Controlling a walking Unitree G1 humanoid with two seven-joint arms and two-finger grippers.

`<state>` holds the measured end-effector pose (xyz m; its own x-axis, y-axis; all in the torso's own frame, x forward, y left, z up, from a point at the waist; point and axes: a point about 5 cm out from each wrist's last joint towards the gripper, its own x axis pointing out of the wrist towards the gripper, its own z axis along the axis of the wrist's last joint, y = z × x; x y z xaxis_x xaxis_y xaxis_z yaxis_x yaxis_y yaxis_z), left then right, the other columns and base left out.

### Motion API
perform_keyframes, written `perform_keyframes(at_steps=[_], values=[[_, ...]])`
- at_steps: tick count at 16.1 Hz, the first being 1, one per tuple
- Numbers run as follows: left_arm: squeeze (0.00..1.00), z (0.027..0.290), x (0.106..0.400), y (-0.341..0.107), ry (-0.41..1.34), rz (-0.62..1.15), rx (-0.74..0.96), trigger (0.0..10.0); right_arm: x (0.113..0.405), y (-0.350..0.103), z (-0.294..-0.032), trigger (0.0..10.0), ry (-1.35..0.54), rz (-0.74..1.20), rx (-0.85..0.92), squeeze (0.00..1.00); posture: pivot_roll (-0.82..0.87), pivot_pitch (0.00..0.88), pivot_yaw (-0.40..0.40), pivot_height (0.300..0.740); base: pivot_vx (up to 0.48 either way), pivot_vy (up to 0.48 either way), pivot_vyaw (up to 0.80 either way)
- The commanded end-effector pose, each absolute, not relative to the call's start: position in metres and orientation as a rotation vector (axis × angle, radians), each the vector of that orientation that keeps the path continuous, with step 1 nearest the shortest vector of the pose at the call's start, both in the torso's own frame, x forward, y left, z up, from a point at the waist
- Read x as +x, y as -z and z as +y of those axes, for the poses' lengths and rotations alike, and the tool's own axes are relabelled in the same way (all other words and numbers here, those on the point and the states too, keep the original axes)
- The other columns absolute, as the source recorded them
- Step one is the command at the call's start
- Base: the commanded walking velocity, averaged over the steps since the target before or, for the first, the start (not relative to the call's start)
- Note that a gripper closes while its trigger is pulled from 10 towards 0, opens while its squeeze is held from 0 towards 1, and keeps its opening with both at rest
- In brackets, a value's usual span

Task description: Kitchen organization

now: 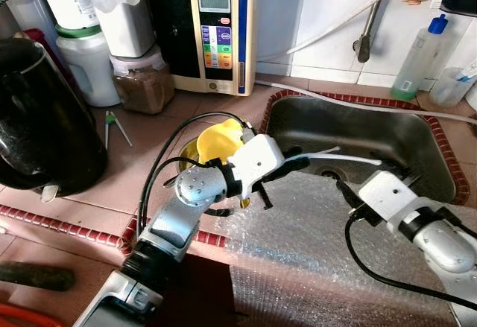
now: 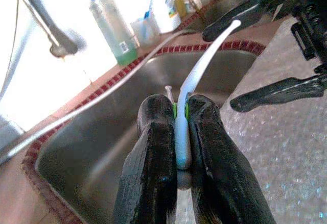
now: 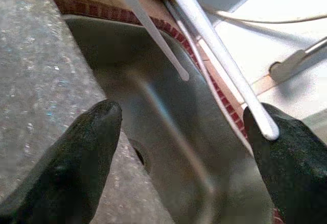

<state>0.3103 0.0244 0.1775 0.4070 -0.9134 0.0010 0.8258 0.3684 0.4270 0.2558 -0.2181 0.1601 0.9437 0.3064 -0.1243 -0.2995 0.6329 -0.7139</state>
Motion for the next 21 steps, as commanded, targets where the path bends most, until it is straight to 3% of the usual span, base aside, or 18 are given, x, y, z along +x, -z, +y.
perform_keyframes(at_steps=[1,4,5,6,7,8,14,15,16,21], values=[[0.0,0.014,0.308,-0.183,1.169,-0.296,0.43,0.0,0.25,-0.17,-0.194,10.0,-0.457,-0.095,-0.832,1.0,-0.1,0.047,0.047,0.74,0.0,0.0,0.0],[0.0,0.008,0.303,-0.18,1.225,-0.325,0.465,0.0,0.25,-0.176,-0.19,10.0,-0.501,-0.109,-0.884,1.0,-0.1,0.044,0.051,0.74,0.0,0.0,0.0],[0.0,0.007,0.302,-0.181,1.234,-0.349,0.475,0.0,0.252,-0.18,-0.189,10.0,-0.505,-0.116,-0.89,0.9,-0.1,0.042,0.052,0.74,0.0,0.0,0.0],[0.0,0.006,0.301,-0.182,1.241,-0.364,0.468,0.0,0.254,-0.181,-0.191,10.0,-0.502,-0.114,-0.891,0.71,-0.1,0.042,0.052,0.74,0.0,0.0,0.0],[0.0,0.006,0.3,-0.183,1.242,-0.379,0.463,0.0,0.256,-0.181,-0.195,10.0,-0.49,-0.109,-0.907,0.44,-0.09,0.042,0.052,0.74,0.0,0.0,0.0],[0.0,0.007,0.298,-0.184,1.256,-0.391,0.46,0.0,0.258,-0.182,-0.2,10.0,-0.474,-0.104,-0.912,0.0,-0.09,0.041,0.053,0.74,0.0,0.0,0.0],[0.0,0.006,0.295,-0.184,1.279,-0.438,0.489,0.0,0.265,-0.183,-0.212,10.0,-0.504,-0.037,-0.942,0.0,-0.09,0.044,0.056,0.74,0.0,0.0,0.0],[0.0,0.006,0.295,-0.183,1.28,-0.438,0.488,0.0,0.267,-0.184,-0.214,3.9,-0.499,-0.042,-0.931,0.0,-0.09,0.044,0.056,0.74,0.0,0.0,0.0],[0.0,0.006,0.295,-0.183,1.282,-0.437,0.487,0.0,0.269,-0.185,-0.215,0.0,-0.496,-0.049,-0.915,0.0,-0.09,0.045,0.058,0.74,0.0,0.0,0.0],[0.0,0.002,0.292,-0.18,1.297,-0.446,0.493,0.0,0.275,-0.19,-0.21,0.0,-0.541,-0.066,-0.934,0.0,-0.09,0.048,0.058,0.74,0.0,0.0,0.0]])
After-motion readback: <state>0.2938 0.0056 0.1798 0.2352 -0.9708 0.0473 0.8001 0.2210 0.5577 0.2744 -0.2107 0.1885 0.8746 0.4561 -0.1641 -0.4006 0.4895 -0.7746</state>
